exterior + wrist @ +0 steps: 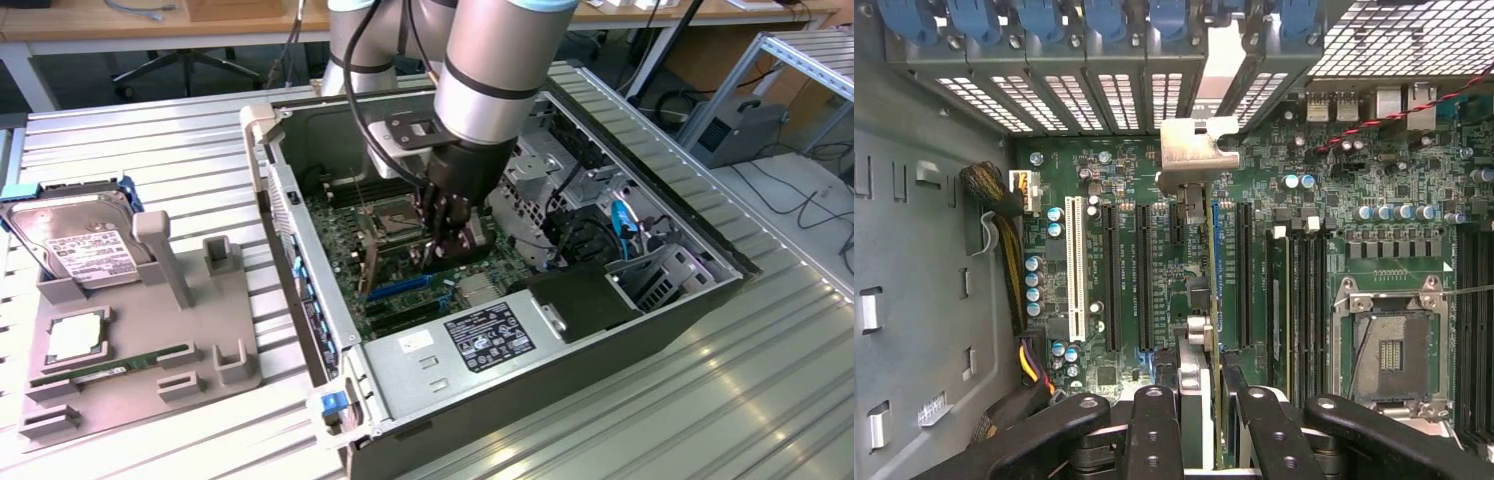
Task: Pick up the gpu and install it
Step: 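Insert the gpu into the slot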
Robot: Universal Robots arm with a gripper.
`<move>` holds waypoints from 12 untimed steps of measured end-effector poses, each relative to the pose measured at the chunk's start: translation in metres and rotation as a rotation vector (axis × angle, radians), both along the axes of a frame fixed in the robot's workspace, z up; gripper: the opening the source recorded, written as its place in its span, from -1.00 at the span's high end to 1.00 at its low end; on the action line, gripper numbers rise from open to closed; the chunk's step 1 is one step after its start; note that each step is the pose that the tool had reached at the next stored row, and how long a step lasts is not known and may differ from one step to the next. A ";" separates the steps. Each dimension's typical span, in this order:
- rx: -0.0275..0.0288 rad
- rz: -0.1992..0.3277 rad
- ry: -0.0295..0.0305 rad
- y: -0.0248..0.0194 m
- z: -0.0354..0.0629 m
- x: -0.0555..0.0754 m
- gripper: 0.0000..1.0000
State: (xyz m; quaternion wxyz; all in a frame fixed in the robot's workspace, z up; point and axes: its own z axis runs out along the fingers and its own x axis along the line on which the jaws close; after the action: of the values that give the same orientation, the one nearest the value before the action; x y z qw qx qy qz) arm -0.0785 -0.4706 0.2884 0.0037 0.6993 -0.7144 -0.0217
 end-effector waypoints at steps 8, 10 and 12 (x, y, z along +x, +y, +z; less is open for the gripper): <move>0.0000 0.000 0.0001 -0.0001 -0.0016 -0.002 0.45; -0.0001 0.000 0.0001 -0.0001 -0.0021 -0.003 0.45; -0.0002 0.000 0.0000 0.0001 -0.0023 -0.003 0.45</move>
State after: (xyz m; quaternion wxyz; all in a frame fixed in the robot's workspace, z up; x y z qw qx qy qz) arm -0.0820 -0.4706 0.2861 0.0038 0.6994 -0.7144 -0.0216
